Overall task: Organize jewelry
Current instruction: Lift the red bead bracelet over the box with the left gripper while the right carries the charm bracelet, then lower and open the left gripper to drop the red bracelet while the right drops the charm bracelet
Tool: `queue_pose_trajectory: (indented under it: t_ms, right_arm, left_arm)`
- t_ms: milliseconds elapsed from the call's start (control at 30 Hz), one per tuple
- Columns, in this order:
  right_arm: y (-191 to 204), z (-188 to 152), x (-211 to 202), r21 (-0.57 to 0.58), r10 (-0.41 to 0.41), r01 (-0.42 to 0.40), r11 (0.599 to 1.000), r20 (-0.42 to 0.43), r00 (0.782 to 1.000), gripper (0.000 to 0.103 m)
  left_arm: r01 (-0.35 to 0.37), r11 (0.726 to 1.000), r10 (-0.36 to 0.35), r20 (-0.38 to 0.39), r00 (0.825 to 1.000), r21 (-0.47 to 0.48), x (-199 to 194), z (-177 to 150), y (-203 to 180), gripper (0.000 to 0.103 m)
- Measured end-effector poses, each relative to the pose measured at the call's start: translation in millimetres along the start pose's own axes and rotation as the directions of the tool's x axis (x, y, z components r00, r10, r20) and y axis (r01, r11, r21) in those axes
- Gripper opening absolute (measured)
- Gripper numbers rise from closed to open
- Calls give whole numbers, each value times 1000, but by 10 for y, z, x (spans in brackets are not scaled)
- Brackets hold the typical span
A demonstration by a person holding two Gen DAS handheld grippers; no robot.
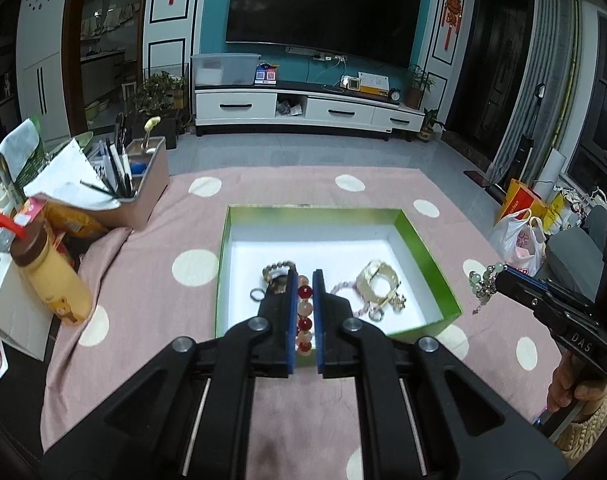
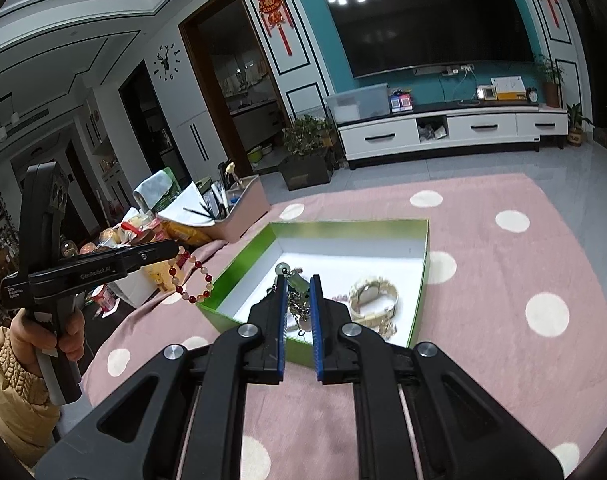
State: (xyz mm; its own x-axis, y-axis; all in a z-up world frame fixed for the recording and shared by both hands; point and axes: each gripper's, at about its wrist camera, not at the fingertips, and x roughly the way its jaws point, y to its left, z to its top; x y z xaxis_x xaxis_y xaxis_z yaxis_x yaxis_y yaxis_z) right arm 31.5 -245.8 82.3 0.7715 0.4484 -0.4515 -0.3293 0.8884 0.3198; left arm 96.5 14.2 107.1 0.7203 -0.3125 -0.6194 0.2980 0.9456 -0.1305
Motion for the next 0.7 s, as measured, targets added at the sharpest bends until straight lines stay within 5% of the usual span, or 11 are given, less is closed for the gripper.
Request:
queue_pose_trajectory:
  t_ms: [700]
  right_arm:
    - [-100,482,239,-44,-30,32,998,49,998,11]
  left_arm:
    - [-5,997,6,-7,1000,71,458,557,-256,6]
